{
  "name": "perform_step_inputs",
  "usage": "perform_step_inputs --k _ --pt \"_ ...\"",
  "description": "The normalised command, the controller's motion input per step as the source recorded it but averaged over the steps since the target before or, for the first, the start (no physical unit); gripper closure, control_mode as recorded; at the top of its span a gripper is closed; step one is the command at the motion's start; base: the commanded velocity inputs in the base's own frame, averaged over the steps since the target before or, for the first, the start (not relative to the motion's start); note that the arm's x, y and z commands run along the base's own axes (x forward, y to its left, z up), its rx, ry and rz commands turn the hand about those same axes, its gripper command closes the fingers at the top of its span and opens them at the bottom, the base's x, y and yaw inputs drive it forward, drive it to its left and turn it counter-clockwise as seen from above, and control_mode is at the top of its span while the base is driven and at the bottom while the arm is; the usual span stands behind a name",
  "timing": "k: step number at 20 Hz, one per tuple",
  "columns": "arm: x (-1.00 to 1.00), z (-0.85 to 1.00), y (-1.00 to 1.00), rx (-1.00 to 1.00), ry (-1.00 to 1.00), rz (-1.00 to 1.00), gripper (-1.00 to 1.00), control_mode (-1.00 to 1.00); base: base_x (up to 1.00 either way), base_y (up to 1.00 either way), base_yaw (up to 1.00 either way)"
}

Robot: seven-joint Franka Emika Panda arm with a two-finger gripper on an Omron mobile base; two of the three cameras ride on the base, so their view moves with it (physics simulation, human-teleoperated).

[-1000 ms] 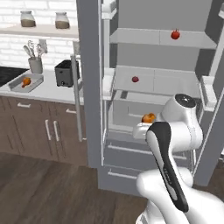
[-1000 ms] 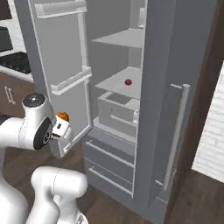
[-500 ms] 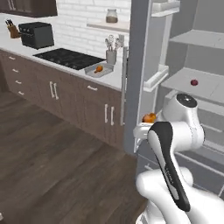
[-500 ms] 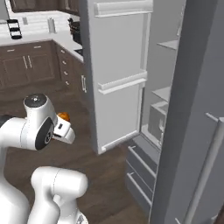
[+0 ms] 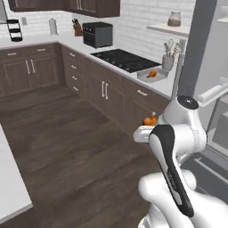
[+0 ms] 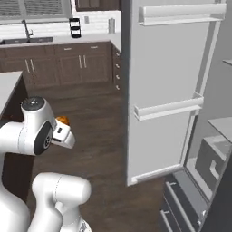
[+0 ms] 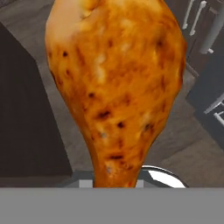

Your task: Place one tomato and one chicken drumstick in each tupperware on the nearby counter, to pack two identical lunches.

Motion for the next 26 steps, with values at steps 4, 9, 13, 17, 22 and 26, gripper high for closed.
perform_step_inputs --k 4,9,13,17,22,26 --pt "0.0 0.0 0.0 0.0 0.0 0.0 1.0 1.0 1.0 -0.16 0.17" --pt "0.0 0.0 0.0 0.0 0.0 0.0 1.0 1.0 1.0 -0.02 0.04" --pt "0.0 0.0 0.0 0.0 0.0 0.0 1.0 1.0 1.0 0.44 -0.21" --pt "0.0 0.0 0.0 0.0 0.0 0.0 1.0 1.0 1.0 0.73 -0.44" --pt "0.0 0.0 0.0 0.0 0.0 0.0 1.0 1.0 0.93 0.22 -0.58" --pt "0.0 0.0 0.0 0.0 0.0 0.0 1.0 1.0 0.79 0.03 -0.72"
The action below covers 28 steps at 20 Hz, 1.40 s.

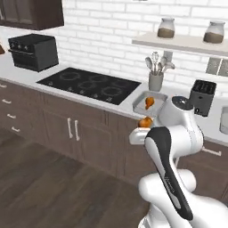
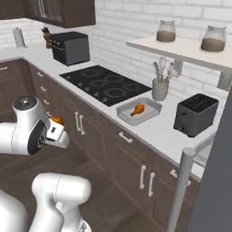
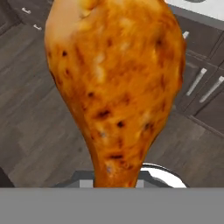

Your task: Place one tomato and one chicken drumstick in each tupperware on the nearby counter, to pack two identical lunches.

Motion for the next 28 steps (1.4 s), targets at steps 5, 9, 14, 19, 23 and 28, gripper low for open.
perform_step_inputs --k 5,9,14,19,23,28 --pt "0.0 0.0 0.0 0.0 0.0 0.0 1.0 1.0 0.66 -0.04 -0.8" --pt "0.0 0.0 0.0 0.0 0.0 0.0 1.0 1.0 0.46 -0.22 -0.86" --pt "0.0 0.0 0.0 0.0 0.0 0.0 1.0 1.0 0.65 -0.01 -0.84" --pt "0.0 0.0 0.0 0.0 0.0 0.0 1.0 1.0 0.79 -0.03 -0.65" --pt "0.0 0.0 0.0 0.0 0.0 0.0 1.0 1.0 0.9 0.29 -0.37" --pt "0.22 -0.01 -0.05 0.0 0.0 -0.08 1.0 -1.0 0.29 0.13 -0.17"
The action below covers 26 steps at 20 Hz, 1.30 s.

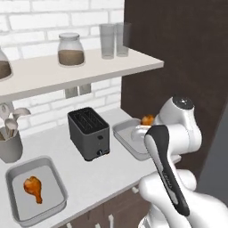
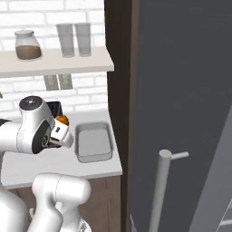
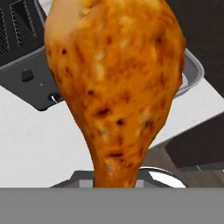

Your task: Place one tomato and one chicken drumstick in each tupperware on the nearby counter, to pack two identical lunches.

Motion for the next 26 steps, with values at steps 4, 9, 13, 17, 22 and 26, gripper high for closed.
perform_step_inputs --k 4,9,13,17,22,26 --pt "0.94 -0.41 -0.22 0.0 0.12 -0.1 1.0 -1.0 0.0 0.0 0.0" --pt "0.97 -0.67 -0.45 0.02 0.18 0.01 1.0 -1.0 0.0 0.0 0.0" --pt "0.58 -0.74 -0.05 0.0 0.07 0.04 1.0 -1.0 0.0 0.0 0.0" --pt "0.67 -0.61 0.0 -0.03 0.0 0.0 1.0 -1.0 0.0 0.0 0.0" --pt "0.52 -0.5 0.0 -0.03 0.0 0.0 1.0 -1.0 0.0 0.0 0.0" --pt "0.46 -0.46 0.0 0.0 0.0 0.0 1.0 -1.0 0.0 0.0 0.0"
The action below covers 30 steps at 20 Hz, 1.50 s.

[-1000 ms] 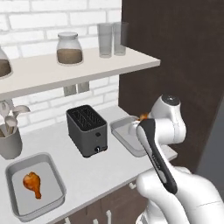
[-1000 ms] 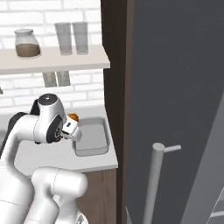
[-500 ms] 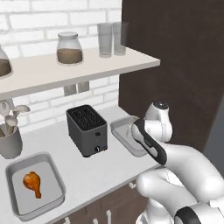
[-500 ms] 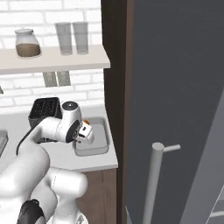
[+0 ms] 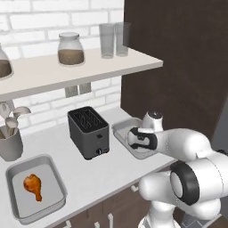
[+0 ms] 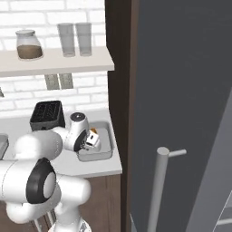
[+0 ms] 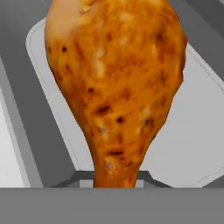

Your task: Place one tomato and one chicken drumstick in each tupperware on the nearby counter, to pack two identical lunches.

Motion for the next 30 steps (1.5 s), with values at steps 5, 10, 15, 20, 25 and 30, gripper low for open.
perform_step_inputs --k 5,10,15,20,25,30 --pt "0.61 -0.39 -0.02 0.0 0.02 0.0 1.0 -1.0 0.0 0.0 0.0" --pt "0.51 -0.51 -0.01 0.0 0.03 0.0 -1.0 -1.0 0.0 0.0 0.0" --pt "-0.22 -0.15 0.01 0.0 -0.07 0.0 -1.0 -1.0 0.0 0.0 0.0" --pt "-0.79 0.41 0.16 0.0 -0.13 -0.02 -1.0 -1.0 0.0 0.0 0.0" --pt "-0.81 0.98 0.07 0.0 -0.1 -0.03 -1.0 -1.0 0.0 0.0 0.0" --pt "-0.77 0.85 0.09 0.0 -0.02 0.0 -1.0 -1.0 0.0 0.0 0.0"
